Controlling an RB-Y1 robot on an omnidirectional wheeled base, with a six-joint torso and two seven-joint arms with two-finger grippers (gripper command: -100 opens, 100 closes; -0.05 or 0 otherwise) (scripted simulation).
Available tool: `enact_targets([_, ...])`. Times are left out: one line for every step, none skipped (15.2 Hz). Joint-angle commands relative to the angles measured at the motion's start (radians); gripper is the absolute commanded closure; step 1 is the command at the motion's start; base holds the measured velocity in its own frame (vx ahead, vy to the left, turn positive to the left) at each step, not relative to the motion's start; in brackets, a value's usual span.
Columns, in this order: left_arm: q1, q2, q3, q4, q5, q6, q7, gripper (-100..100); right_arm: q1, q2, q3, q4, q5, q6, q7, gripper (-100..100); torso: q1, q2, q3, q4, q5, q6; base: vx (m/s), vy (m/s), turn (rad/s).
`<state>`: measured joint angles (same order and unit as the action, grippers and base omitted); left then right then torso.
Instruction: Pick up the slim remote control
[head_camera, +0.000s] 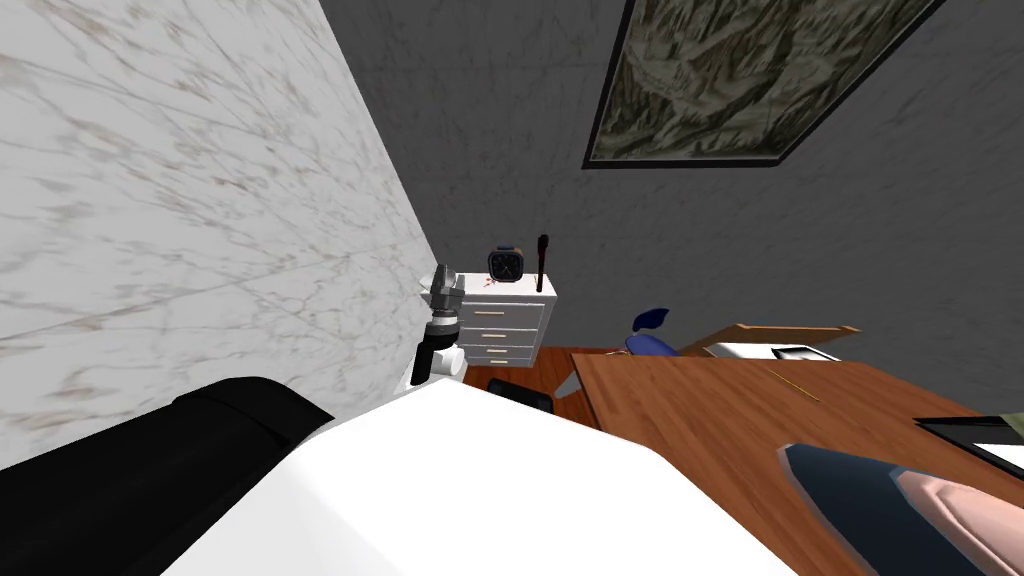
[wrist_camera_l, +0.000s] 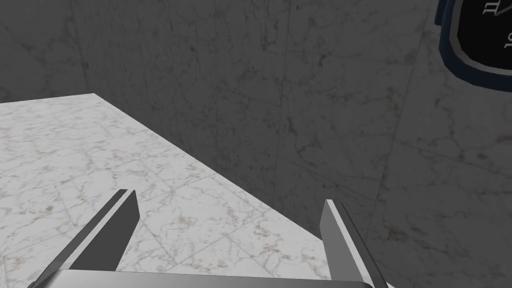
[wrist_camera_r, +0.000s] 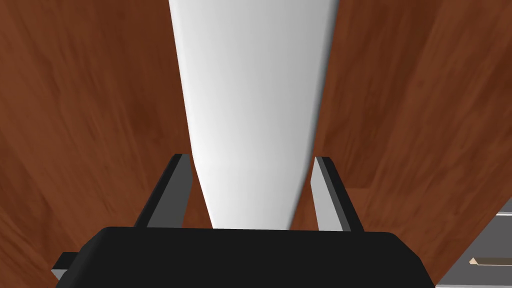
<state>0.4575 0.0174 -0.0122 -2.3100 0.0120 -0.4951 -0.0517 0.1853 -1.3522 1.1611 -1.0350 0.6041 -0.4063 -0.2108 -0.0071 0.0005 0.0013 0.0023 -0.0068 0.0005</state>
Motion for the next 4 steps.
enact_targets([0.0, 0.0, 0.0, 0.0, 0.0, 0.0, 0.0, 0, -0.05, -0.023, 0.036, -0.016, 0.036, 0.004, -0.05, 100, 0.0, 0.0, 0.0, 0.0, 0.0, 0.0, -0.009, -0.001, -0.239])
enact_targets([0.0, 0.0, 0.0, 0.0, 0.0, 0.0, 0.0, 0, -0.061, -0.023, 0.036, -0.016, 0.036, 0.004, -0.062, 100, 0.0, 0.0, 0.0, 0.0, 0.0, 0.0, -0.01, 0.002, -0.094])
enact_targets([0.0, 0.0, 0.0, 0.0, 0.0, 0.0, 0.0, 0, -0.061, -0.023, 0.036, -0.016, 0.036, 0.004, -0.062, 100, 0.0, 0.0, 0.0, 0.001, 0.0, -0.001, -0.007, 0.001, 0.02])
enact_targets([0.0, 0.0, 0.0, 0.0, 0.0, 0.0, 0.0, 0, -0.054, -0.013, 0.03, 0.004, 0.032, -0.007, -0.046, 100, 0.001, -0.001, 0.0, 0.001, 0.0, -0.002, -0.001, -0.001, 0.025])
